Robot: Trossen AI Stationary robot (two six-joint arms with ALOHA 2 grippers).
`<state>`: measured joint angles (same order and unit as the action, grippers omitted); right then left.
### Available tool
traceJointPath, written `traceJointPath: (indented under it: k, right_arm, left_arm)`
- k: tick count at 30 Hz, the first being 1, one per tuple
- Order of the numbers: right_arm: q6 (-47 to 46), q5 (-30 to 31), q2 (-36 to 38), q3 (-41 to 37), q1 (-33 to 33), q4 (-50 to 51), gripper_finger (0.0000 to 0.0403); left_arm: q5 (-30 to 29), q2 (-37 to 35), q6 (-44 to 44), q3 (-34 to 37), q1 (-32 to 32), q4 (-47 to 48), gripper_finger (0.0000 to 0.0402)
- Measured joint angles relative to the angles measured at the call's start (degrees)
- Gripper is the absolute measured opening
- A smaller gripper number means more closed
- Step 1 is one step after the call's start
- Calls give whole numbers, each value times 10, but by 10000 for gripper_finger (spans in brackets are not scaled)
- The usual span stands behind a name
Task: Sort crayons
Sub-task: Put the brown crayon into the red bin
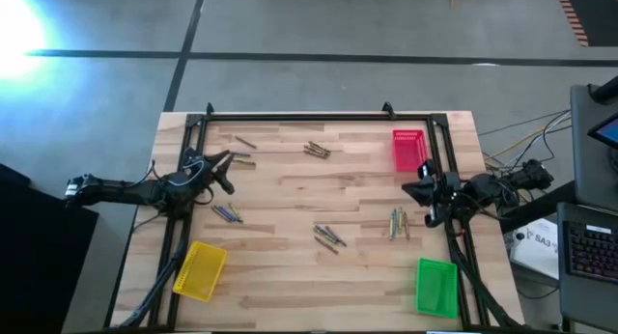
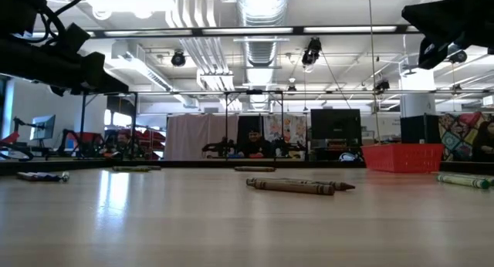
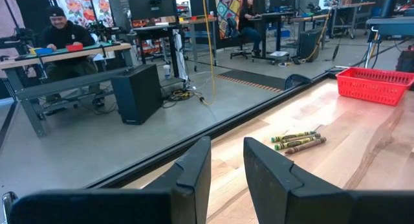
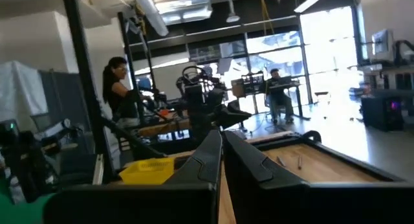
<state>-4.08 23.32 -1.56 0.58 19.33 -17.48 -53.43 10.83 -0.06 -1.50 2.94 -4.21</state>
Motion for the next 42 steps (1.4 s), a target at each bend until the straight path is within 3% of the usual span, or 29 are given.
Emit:
traceJointPath:
  k: [4, 8, 14, 23, 26, 30, 35, 42]
  right_arm:
    - [-103, 38, 0, 0, 0, 34, 9]
    - [-188, 41, -1, 0, 0, 135, 9]
    - [-280, 33, -60, 0, 2, 127, 9]
    - [-224, 45, -168, 0, -1, 98, 9]
    - [-152, 102, -194, 0, -3, 47, 9]
    - [-191, 233, -217, 2, -13, 34, 9]
    - [-294, 235, -245, 43, -48, 133, 10]
    - [-466, 206, -333, 190, -73, 445, 48]
  left_arm:
    - [0, 0, 0, 0, 0, 0, 75]
    - [0, 0, 0, 0, 0, 0, 75]
    - [0, 0, 0, 0, 0, 0, 75]
    - [0, 0, 0, 0, 0, 0, 75]
    - [0, 0, 0, 0, 0, 0, 75]
    - [0, 0, 0, 0, 0, 0, 75]
    - [0, 1, 0, 0, 0, 0, 75]
    - [0, 0, 0, 0, 0, 0, 75]
